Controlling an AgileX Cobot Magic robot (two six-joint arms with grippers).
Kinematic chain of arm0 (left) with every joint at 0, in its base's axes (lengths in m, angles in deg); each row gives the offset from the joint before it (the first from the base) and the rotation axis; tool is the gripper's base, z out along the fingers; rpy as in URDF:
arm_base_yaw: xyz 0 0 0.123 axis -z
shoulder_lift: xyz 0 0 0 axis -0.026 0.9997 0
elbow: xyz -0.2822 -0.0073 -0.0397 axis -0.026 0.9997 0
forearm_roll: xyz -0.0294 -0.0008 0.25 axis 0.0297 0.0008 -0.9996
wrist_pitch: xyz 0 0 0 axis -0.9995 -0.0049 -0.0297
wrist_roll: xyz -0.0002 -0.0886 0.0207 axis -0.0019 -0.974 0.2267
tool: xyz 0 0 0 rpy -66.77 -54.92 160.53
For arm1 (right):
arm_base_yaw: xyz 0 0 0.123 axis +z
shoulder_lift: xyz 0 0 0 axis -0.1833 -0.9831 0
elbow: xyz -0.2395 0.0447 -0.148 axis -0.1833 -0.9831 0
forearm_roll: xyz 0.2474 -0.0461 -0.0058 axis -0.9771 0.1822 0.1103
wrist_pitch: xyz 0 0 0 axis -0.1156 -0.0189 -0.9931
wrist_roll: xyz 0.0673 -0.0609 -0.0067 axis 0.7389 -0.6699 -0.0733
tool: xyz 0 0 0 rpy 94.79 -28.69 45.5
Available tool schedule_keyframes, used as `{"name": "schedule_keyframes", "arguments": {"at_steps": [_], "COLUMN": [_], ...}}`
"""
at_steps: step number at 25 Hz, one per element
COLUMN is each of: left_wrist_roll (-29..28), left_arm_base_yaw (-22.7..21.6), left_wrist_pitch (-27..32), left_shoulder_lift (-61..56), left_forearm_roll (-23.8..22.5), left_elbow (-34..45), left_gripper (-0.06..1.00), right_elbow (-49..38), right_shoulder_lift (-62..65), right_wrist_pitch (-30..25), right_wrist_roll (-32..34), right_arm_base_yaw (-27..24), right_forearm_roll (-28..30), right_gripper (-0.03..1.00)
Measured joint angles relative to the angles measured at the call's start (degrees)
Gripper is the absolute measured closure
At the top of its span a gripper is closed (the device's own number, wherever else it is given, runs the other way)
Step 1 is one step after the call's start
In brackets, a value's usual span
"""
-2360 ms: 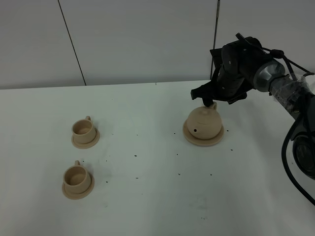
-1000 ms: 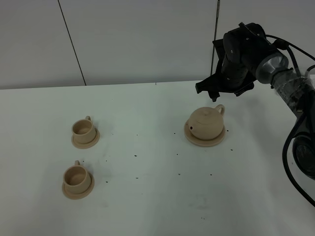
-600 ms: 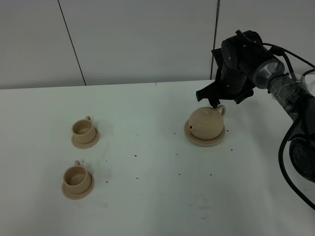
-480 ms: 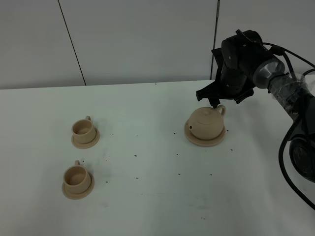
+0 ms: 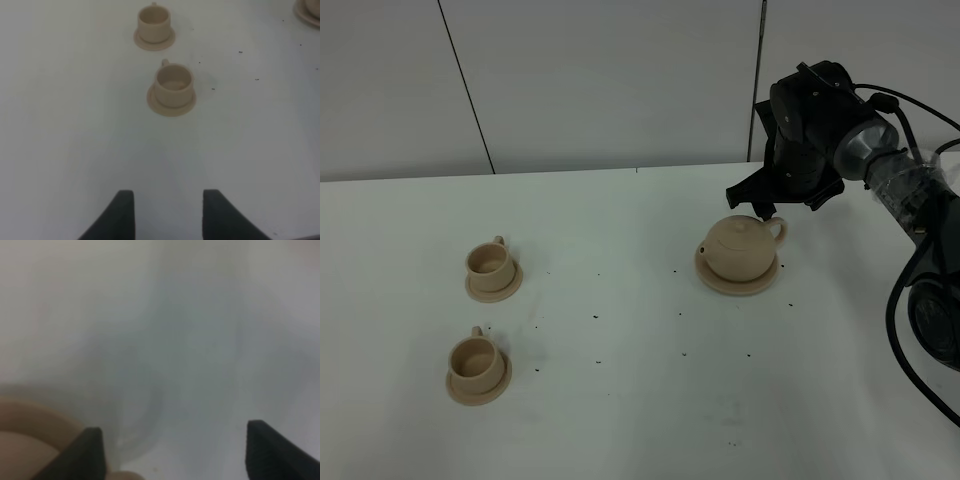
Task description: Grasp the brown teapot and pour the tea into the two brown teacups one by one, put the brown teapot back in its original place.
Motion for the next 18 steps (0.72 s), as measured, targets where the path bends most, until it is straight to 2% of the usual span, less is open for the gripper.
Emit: {"name": "schedule_keyframes", "arguments": {"at_steps": [18], "left_wrist_roll": [0.00], "left_arm_base_yaw": [0.00], "left_wrist_pitch": [0.00], "left_shoulder_lift": [0.00], "left_forearm_roll": [0.00], "left_elbow": [0.00], "left_gripper": [0.55], "right_elbow": [0.00], "right_shoulder_lift": [0.00], "right_wrist_pitch": [-0.04], "right_wrist_roll": [-1.47], "right_arm_base_yaw": [0.00], "right_forearm_roll": [0.77], "right_gripper": [0.44]}}
